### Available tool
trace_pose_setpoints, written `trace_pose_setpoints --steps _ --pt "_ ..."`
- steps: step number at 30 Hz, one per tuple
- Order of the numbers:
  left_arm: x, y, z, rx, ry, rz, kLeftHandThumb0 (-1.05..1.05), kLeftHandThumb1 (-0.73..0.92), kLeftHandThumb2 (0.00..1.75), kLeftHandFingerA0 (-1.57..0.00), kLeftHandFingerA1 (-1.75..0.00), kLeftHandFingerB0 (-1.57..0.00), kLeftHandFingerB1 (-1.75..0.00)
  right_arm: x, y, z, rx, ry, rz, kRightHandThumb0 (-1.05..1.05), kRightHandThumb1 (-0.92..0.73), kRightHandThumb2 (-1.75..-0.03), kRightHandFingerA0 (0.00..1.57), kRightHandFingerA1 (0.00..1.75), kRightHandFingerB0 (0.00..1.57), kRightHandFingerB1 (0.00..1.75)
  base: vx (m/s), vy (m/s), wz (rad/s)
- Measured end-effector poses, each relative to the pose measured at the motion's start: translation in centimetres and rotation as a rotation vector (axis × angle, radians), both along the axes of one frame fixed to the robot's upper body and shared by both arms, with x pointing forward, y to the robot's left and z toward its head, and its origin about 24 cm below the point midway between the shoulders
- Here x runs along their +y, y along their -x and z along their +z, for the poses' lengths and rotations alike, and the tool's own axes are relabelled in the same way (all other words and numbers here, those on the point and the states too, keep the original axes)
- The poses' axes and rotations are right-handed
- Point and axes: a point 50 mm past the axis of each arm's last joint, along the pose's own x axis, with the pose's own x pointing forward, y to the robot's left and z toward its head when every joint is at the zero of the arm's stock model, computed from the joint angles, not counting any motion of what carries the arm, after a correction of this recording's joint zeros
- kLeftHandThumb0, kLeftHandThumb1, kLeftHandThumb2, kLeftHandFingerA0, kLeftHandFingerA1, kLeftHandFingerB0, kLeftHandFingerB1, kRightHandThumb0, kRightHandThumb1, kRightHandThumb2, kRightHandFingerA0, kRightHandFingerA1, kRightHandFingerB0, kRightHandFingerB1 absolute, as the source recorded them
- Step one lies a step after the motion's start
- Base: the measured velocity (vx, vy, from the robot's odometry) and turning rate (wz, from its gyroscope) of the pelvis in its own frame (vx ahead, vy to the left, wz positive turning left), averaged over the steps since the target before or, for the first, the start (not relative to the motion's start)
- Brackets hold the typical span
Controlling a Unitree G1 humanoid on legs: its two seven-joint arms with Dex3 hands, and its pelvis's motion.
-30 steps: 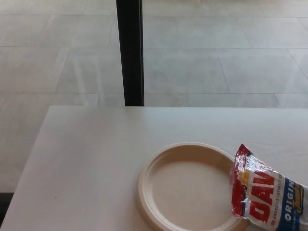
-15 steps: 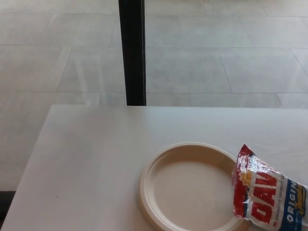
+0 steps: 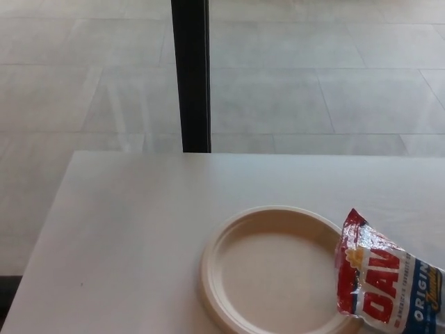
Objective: The robot uses its right hand to pick up a bag of sunflower seeds kept in the middle of the desk and tilts it over a plate kept next to it to pour out a few seeds and then puts the bag of seeds back on the desk
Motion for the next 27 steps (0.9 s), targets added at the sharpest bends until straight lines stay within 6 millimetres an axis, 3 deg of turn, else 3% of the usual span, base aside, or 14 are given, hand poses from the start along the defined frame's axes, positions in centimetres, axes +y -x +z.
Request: trace_pose_setpoints --steps 4,10,14,17,18,21,27 --pt "0.0 0.0 0.0 0.003 0.001 -0.004 -0.72 0.52 0.57 -0.46 -0.53 -0.45 -0.37 0.2 0.1 -0.3 0.017 0.024 0.012 -1.05 -0.63 -0.98 0.00 0.09 0.00 0.01 0.00 0.000 0.00" --pt "0.0 -0.2 0.0 0.000 0.001 -0.006 -0.66 0.52 0.57 -0.43 -0.52 -0.44 -0.37 0.7 0.0 -1.3 0.046 0.032 0.026 -1.05 -0.62 -0.98 0.00 0.09 0.00 0.01 0.00 0.000 0.00" --pt "0.0 -0.2 0.0 -0.002 0.001 -0.002 -0.66 0.52 0.57 -0.53 -0.56 -0.48 -0.37 0.9 -0.1 -1.8 0.058 0.030 0.023 -1.05 -0.62 -0.99 0.00 0.09 0.00 0.02 0.00 0.000 0.00" --pt "0.0 -0.2 0.0 0.000 0.001 -0.003 -0.68 0.52 0.57 -0.53 -0.57 -0.49 -0.38 1.2 -0.1 -2.1 0.062 0.035 0.025 -1.05 -0.61 -0.99 0.00 0.09 0.00 0.01 0.00 0.000 0.00" --pt "0.0 -0.2 0.0 0.000 0.000 -0.004 -0.66 0.51 0.56 -0.44 -0.57 -0.48 -0.38 1.2 -0.1 -2.2 0.064 0.036 0.025 -1.05 -0.61 -1.01 0.00 0.07 0.00 0.05 0.00 0.000 0.00" --pt "0.0 -0.3 0.0 -0.004 0.000 -0.002 -0.67 0.52 0.57 -0.41 -0.55 -0.46 -0.38 1.4 -0.1 -2.5 0.073 0.046 0.019 -1.05 -0.61 -1.02 0.00 0.10 0.00 0.05 0.00 0.000 0.00" --pt "0.0 -0.4 0.0 -0.008 0.001 -0.001 -0.66 0.53 0.57 -0.45 -0.56 -0.46 -0.38 1.3 0.0 -4.0 0.118 0.094 -0.006 -1.05 -0.61 -1.01 0.00 0.12 0.00 0.07 0.00 0.000 0.00"
